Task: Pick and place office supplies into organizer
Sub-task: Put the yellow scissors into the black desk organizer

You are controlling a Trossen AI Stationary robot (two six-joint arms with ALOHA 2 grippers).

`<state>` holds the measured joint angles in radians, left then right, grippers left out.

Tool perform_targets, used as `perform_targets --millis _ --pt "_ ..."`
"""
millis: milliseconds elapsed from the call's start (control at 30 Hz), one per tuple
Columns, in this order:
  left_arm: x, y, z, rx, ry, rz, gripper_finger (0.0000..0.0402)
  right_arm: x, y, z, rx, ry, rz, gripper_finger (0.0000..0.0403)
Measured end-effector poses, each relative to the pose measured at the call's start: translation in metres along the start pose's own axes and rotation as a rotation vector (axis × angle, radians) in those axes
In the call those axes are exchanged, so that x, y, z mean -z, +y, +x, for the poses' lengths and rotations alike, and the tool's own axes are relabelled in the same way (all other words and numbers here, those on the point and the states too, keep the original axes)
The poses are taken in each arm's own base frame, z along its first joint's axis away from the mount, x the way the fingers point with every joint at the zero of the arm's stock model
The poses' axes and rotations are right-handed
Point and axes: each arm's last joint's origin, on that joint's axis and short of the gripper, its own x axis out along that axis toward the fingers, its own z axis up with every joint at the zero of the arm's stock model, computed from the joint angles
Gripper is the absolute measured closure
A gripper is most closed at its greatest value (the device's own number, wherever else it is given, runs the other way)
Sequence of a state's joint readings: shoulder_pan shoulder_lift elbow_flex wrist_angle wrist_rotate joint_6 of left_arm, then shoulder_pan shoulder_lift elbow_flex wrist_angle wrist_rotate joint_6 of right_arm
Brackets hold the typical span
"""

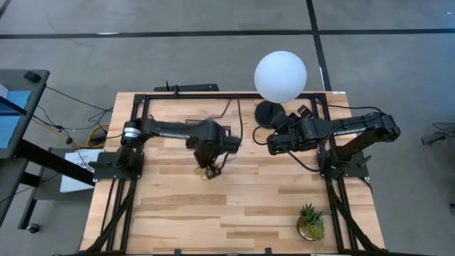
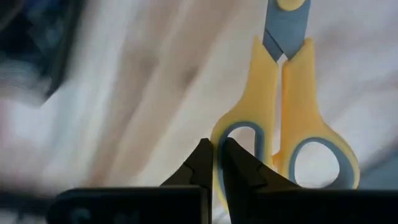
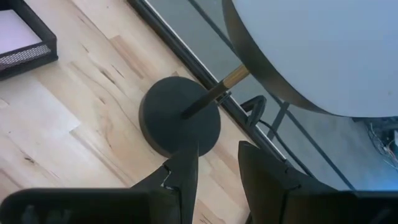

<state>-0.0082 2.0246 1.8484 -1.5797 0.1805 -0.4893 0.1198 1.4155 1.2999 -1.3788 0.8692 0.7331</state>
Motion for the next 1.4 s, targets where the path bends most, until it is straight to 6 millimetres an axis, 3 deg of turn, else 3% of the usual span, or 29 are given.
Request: perform_targets --millis 133,333,700,933,1167,1400 --pt "0.006 0.008 -0.045 0.157 -0.110 -0.027 0.0399 0.000 0.000 0.000 -0.001 -0.001 0.001 0.0294" --pt "0.015 0.032 -0.075 0.169 -0.228 -0.147 0.0399 0.000 0.000 0.000 0.002 -0.006 0.004 0.0294" --pt "0.016 0.081 -0.097 0.187 -0.305 -0.288 0.0399 -0.001 0.000 0.000 0.015 -0.017 0.004 0.0294" --pt "0.018 0.081 -0.098 0.206 -0.300 -0.312 0.0399 -0.005 -0.001 -0.004 -0.027 -0.067 0.010 0.0294" --pt "0.018 0.082 -0.105 0.196 -0.346 -0.225 0.0399 -0.026 0.001 -0.018 -0.262 -0.242 -0.200 0.0296" --pt "0.026 0.086 -0.128 0.173 -0.452 -0.074 0.0399 -0.049 0.018 -0.034 -0.562 -0.440 -0.124 0.0293"
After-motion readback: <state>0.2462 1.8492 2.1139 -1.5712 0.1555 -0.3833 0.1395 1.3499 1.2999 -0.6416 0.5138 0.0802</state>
